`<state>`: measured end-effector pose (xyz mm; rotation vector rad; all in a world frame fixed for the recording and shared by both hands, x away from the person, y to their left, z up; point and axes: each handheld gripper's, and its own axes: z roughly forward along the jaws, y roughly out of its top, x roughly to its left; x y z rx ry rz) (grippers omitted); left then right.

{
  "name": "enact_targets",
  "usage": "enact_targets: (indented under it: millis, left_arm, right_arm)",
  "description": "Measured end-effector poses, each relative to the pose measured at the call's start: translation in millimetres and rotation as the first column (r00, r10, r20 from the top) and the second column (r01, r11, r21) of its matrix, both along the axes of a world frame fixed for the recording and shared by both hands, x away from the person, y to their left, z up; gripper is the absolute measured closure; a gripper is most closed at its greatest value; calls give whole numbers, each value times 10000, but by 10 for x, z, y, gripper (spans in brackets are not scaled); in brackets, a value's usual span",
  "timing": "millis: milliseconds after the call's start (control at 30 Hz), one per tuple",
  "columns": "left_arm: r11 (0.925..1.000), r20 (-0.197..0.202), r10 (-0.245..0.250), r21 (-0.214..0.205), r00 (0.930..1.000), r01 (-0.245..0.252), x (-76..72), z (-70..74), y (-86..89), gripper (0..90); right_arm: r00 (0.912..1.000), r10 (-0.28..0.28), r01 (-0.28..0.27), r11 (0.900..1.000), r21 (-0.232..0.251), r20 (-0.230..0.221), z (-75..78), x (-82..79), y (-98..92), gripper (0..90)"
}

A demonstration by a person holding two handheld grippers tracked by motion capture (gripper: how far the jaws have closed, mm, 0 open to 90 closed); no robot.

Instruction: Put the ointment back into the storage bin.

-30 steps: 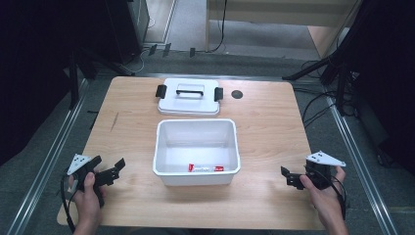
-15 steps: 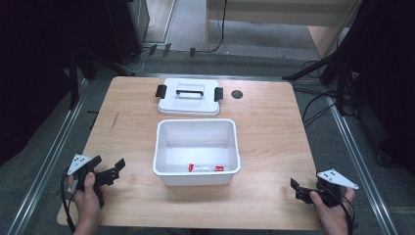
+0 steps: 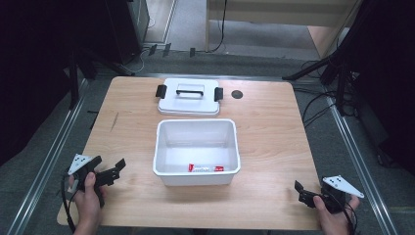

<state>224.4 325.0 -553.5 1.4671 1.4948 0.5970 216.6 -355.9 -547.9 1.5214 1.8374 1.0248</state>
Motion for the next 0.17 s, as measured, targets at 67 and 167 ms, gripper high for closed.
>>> enact_targets:
  millis: [67,167]
  left_arm:
    - [10000,-3,-3,-2,10000,3,0,0,0,0]
    - [10000,-3,-8,-44,10000,8,-1,0,4,0]
  right_arm:
    - [10000,-26,26,10000,7,-40,0,2,2,0]
    - [9999,-89,91,9998,196,-67,-1,8,-18,21]
